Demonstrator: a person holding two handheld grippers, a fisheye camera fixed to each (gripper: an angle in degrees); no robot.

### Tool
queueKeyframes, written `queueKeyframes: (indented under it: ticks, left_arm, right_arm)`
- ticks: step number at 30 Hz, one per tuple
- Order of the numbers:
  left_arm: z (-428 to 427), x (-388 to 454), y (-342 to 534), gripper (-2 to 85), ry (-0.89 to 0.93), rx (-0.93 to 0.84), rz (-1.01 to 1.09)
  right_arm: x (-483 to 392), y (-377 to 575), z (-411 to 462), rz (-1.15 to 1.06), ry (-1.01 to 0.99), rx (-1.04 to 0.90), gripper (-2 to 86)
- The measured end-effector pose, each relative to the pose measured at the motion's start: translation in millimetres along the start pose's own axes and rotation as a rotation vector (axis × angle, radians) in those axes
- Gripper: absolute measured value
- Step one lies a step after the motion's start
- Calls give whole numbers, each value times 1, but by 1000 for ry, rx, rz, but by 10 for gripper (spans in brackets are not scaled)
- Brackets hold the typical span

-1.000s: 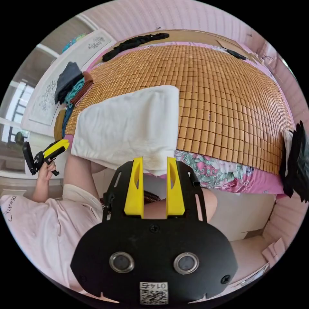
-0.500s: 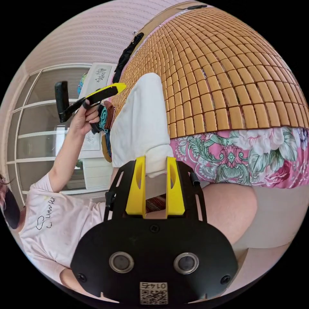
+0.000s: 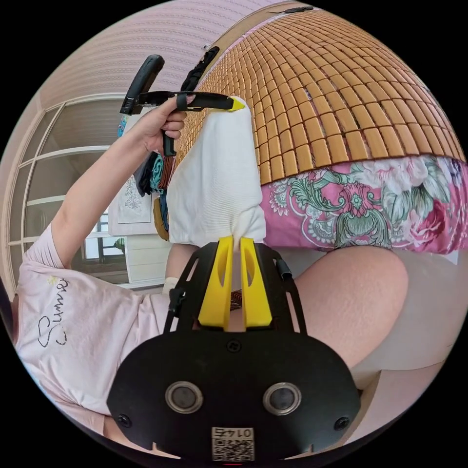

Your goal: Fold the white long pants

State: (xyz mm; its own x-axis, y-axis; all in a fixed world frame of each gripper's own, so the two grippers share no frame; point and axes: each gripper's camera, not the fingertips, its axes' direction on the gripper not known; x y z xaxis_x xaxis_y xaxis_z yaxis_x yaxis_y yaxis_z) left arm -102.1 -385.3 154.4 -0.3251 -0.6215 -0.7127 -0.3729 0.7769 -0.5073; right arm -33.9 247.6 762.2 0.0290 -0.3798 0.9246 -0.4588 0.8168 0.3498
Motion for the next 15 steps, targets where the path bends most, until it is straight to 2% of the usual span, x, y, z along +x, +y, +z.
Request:
queueKeyframes:
  ticks: [4, 8, 12, 15]
  left_arm:
    - [-8, -8, 17, 25, 83, 97, -65]
    - [-20, 9, 37, 57, 72, 168, 0]
    - [-57, 28, 74, 68, -64, 293, 73]
    - [-89, 38, 145, 63, -127, 425, 118]
  right_arm:
    - [-1, 6, 11, 74, -62, 40, 9]
    - [-12, 2, 0, 74, -34, 54, 3]
    - [-37, 1, -4, 16, 104, 17, -1]
    - [-73, -5, 0, -101, 171, 30, -2]
